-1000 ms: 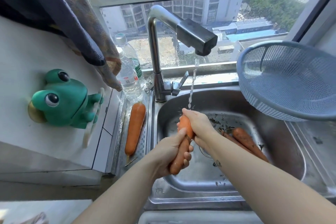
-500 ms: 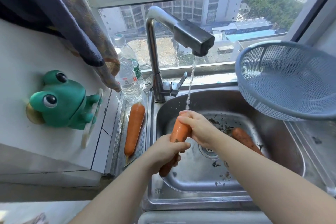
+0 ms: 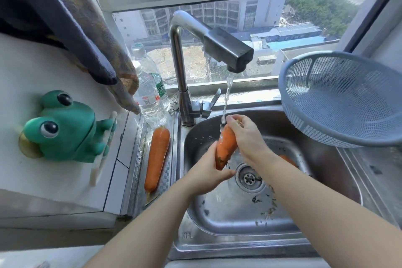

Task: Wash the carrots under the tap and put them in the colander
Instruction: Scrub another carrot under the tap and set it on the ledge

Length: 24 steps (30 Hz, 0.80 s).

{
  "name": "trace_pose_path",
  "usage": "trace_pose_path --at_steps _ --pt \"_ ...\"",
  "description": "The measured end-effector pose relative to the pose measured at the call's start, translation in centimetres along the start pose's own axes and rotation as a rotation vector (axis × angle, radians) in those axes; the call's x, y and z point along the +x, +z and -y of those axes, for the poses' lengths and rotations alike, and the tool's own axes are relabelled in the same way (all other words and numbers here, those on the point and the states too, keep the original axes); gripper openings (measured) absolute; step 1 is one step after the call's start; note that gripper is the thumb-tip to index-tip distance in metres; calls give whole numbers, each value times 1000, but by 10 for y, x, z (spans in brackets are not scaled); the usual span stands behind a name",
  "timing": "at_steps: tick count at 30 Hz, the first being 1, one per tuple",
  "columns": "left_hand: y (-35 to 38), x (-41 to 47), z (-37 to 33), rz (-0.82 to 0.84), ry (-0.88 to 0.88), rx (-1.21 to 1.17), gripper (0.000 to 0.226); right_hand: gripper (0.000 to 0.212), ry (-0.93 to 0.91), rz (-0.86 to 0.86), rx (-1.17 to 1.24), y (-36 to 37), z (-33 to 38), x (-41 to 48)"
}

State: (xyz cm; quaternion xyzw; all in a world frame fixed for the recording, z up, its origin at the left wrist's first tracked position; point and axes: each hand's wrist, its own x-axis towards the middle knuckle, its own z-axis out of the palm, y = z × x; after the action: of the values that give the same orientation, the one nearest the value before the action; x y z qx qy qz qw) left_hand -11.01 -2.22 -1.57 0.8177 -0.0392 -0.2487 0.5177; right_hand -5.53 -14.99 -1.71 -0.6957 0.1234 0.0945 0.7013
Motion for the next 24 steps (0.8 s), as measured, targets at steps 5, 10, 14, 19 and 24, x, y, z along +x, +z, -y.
trace_pose_path --at_steps 5,10,14,19,24 --pt "-14 12 -9 -4 -13 -371 44 20 -171 20 -40 -9 20 3" --pt "-15 22 -8 -90 47 -297 32 16 -209 83 1 -11 31 2" --pt "-9 21 -9 -151 96 -54 43 17 -196 90 28 -9 32 -1" --pt "-2 15 -4 -200 166 33 77 8 -175 140 34 -1 34 -7" --pt "-7 11 -9 -144 91 -201 48 11 -175 164 -16 2 35 -7"
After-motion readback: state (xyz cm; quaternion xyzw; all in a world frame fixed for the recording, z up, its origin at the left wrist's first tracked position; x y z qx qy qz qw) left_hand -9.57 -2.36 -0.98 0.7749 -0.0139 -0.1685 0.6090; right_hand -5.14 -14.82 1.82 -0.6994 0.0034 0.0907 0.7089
